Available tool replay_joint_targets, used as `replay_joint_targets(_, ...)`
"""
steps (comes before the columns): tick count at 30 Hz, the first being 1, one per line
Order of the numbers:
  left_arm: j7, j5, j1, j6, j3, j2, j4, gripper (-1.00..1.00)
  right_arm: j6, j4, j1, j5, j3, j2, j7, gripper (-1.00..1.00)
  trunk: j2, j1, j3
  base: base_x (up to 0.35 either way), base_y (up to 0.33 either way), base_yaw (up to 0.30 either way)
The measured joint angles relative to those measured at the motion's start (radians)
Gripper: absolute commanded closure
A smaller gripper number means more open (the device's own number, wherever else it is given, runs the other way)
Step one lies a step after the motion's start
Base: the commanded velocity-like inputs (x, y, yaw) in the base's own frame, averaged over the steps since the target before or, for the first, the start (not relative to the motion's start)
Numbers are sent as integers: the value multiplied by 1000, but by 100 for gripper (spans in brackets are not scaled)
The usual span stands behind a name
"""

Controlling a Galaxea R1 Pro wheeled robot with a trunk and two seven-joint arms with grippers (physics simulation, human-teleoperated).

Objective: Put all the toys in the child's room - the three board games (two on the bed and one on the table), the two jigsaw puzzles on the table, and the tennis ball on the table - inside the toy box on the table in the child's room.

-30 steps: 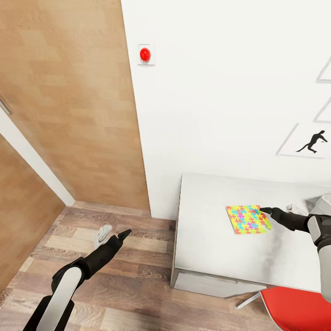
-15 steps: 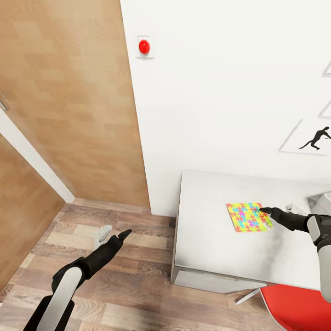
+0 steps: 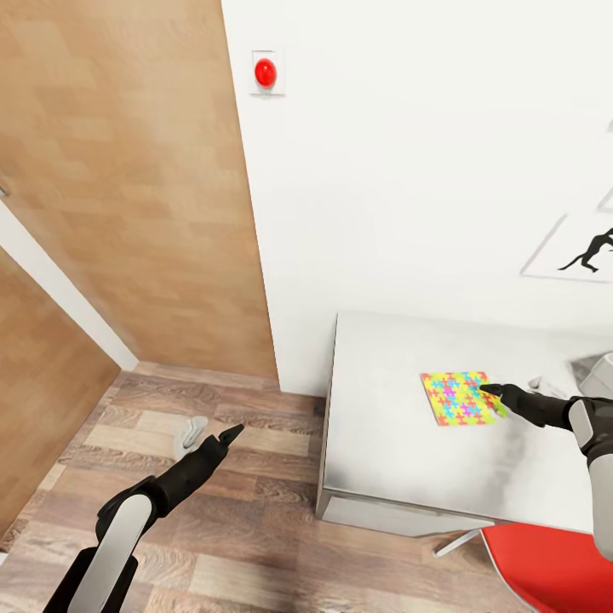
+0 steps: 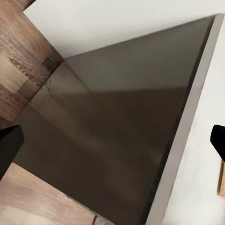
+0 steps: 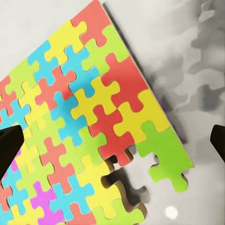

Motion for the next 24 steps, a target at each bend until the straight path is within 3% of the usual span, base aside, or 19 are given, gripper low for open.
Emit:
replay_joint_targets(14,0,-7,0,0,0,0,0,-100,-1,4,1,2,2,-1,88,-100,0,0,-5,0,0,0)
replay_joint_targets(24,0,-10,0,0,0,0,0,-100,0,5,2,2,2,-2,103,-100,0,0,-5,0,0,0)
